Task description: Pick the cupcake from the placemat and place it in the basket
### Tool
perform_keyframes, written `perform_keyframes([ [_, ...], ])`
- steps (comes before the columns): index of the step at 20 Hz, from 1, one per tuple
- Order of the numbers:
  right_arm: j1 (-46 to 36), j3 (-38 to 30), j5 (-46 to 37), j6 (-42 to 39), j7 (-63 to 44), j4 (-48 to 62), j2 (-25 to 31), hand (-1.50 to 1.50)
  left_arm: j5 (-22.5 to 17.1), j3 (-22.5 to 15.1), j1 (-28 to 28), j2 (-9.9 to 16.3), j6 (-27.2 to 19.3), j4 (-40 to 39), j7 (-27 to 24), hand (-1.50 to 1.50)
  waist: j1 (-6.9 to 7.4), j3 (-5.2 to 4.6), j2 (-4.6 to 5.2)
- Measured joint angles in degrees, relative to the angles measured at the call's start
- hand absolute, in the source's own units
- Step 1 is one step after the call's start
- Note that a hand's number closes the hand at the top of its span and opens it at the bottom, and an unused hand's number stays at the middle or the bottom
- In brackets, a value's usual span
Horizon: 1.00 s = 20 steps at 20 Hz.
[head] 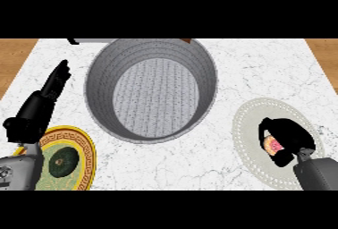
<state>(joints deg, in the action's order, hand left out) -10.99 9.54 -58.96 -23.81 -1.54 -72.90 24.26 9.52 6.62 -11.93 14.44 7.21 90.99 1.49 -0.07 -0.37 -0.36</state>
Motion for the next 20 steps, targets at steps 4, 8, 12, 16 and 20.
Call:
perform_keyframes([
  [4,1.52,-4.21,-2.56,6.24,-13.39,-1.84,-5.23,1.50,-0.52,1.17,1.09,0.86,0.43,-0.19,-0.96,0.00,-0.51,0.17,-0.01],
  [8,2.91,-6.58,-6.30,12.68,-25.65,-7.41,-9.83,1.50,-0.81,1.65,1.64,1.06,0.62,-0.37,-1.35,0.00,-1.03,0.25,-0.07],
  [12,2.68,-7.83,-8.09,19.13,-31.56,-16.80,-13.25,1.50,-0.60,1.48,2.04,0.85,0.52,-0.03,-1.11,0.00,-1.26,0.30,-0.22],
  [16,-0.92,-7.63,-6.57,24.16,-33.52,-27.00,-17.85,1.50,-0.46,1.77,1.40,0.93,0.27,-0.68,-1.49,0.00,-1.30,0.31,-0.29],
  [20,-6.10,-6.57,-4.47,24.07,-35.64,-35.88,-20.90,1.50,-0.21,1.27,0.61,0.58,0.20,-0.61,-0.78,0.00,-0.78,0.31,-0.17],
])
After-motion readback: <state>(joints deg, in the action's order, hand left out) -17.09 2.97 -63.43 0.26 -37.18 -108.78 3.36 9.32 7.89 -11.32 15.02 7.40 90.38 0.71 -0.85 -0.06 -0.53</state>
